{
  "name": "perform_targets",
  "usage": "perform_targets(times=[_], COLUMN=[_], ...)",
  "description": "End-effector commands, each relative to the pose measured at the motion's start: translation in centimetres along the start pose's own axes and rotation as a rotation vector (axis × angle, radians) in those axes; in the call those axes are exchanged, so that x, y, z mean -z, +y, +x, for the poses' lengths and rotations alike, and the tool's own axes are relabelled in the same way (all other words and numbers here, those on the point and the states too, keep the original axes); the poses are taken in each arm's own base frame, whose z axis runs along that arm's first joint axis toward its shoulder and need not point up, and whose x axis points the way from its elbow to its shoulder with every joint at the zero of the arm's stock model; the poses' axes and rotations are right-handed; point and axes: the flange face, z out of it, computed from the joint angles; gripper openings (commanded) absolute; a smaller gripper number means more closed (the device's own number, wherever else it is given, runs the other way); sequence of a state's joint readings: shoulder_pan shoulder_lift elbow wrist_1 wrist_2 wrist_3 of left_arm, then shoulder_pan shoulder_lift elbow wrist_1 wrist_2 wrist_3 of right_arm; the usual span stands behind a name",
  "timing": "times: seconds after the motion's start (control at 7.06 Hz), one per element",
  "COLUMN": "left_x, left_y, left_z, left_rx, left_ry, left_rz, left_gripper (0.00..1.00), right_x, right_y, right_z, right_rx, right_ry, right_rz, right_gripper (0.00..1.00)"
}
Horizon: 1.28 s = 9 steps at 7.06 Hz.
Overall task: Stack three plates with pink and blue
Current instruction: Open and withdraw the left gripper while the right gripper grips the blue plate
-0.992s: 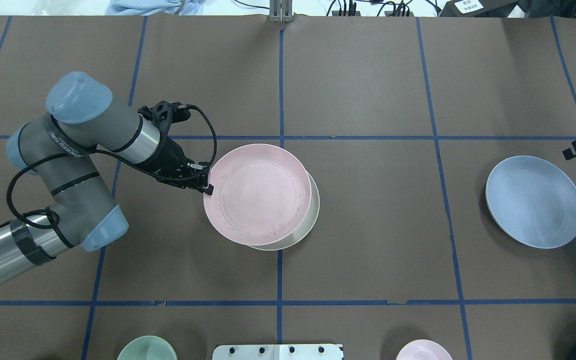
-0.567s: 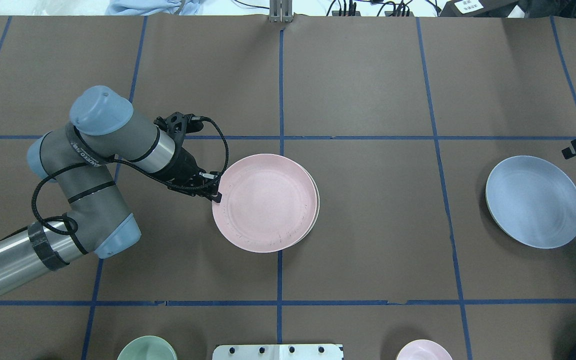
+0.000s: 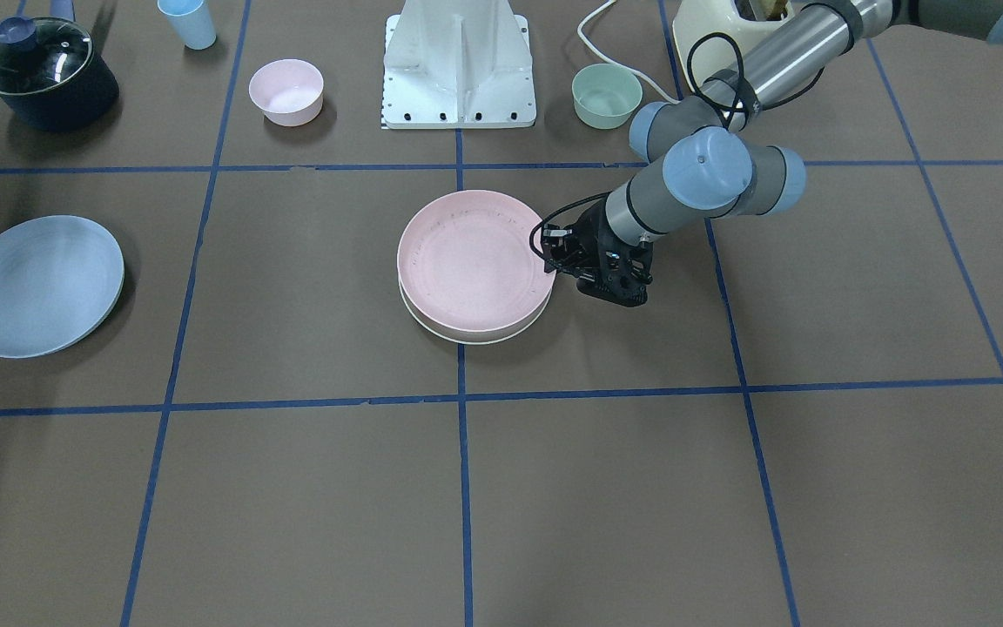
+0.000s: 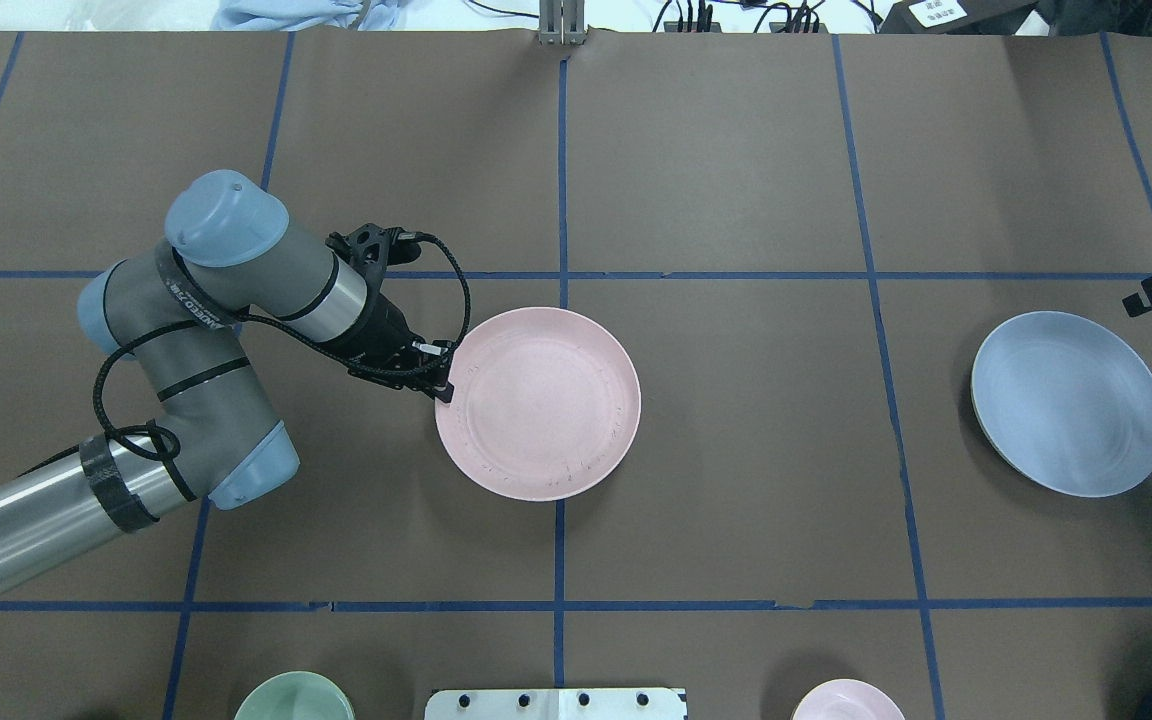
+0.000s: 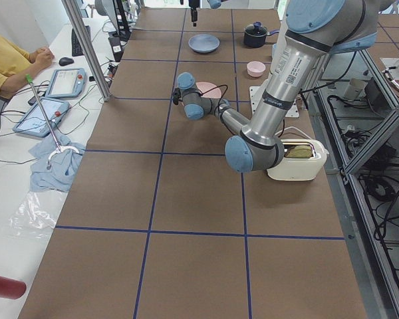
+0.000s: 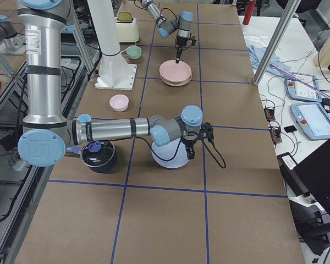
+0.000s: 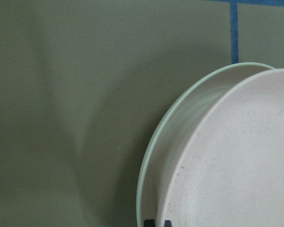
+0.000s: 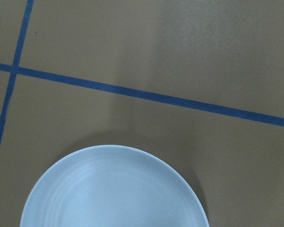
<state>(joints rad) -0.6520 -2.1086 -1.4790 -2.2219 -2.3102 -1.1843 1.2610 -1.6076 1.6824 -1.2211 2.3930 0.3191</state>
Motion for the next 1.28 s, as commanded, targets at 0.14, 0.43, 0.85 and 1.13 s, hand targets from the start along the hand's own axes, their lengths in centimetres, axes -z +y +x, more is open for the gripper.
perform_targets(times=[0.14,0.43,0.85,1.13], left_x=[0.0,0.0,1.3,7.2], left_y=[-0.1,-0.4,-0.5,-0.5], left_z=[0.3,0.3,1.1,1.1], left_rx=[-0.005,0.003,0.009,-0.004], left_ry=[0.001,-0.009,0.007,0.044], left_rz=[0.002,0.027,0.052,0.117], left_gripper=[0.00,0.60,0.88,0.88], right_x=[0.0,0.0,0.0,-2.5], right_y=[0.0,0.0,0.1,1.3], right_z=[0.0,0.0,0.0,1.5], right_rx=[0.000,0.000,-0.001,-0.025], right_ry=[0.000,-0.002,-0.002,0.015], right_rz=[0.000,0.000,0.000,-0.053], right_gripper=[1.00,1.00,1.00,1.00])
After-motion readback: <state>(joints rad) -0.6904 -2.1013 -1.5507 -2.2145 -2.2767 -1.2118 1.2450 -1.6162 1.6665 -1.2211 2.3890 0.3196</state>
